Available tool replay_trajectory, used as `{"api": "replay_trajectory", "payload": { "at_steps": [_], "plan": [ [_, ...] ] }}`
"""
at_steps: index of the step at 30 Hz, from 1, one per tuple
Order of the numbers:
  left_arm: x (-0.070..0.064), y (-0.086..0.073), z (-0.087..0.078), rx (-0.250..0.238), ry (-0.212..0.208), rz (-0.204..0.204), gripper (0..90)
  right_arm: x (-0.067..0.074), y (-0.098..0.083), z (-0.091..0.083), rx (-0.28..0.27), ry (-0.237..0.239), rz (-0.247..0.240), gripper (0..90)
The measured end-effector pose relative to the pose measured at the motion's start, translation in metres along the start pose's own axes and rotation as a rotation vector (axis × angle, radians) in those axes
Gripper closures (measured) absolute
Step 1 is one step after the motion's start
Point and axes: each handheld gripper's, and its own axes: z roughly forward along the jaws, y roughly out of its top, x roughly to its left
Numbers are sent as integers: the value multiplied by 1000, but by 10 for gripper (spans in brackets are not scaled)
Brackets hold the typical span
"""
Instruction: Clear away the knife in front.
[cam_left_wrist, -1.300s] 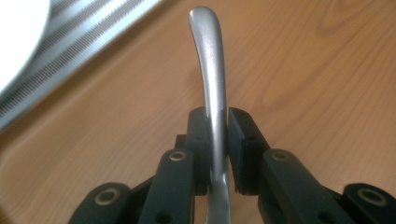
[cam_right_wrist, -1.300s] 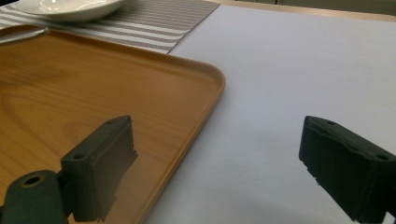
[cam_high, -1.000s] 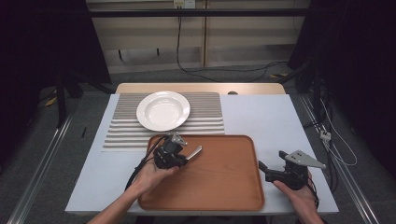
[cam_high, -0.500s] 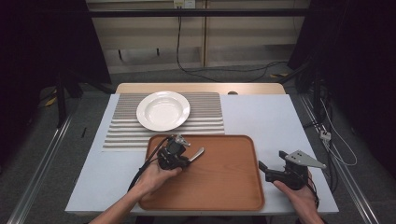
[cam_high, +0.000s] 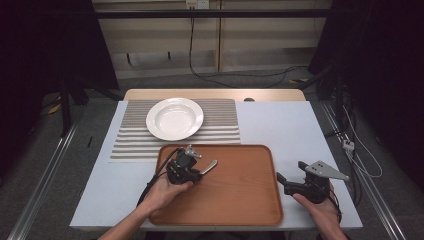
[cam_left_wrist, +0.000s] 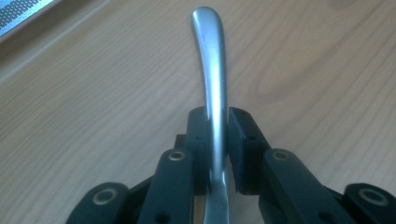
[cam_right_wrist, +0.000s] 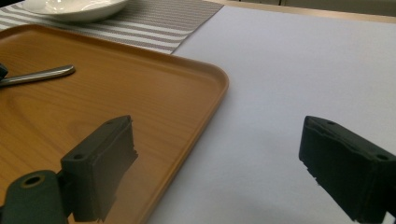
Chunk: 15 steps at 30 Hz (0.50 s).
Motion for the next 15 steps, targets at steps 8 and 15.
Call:
{"api": "replay_trajectory", "payload": {
  "at_steps": [8, 15],
  "plan": [
    [4, -3, -1, -8, 20, 23, 571, -1, -1, 1, 1, 3, 10, 105],
    [14, -3, -8, -106, 59, -31, 153, -3, -1, 1, -1, 2, 15, 105]
  ]
}}
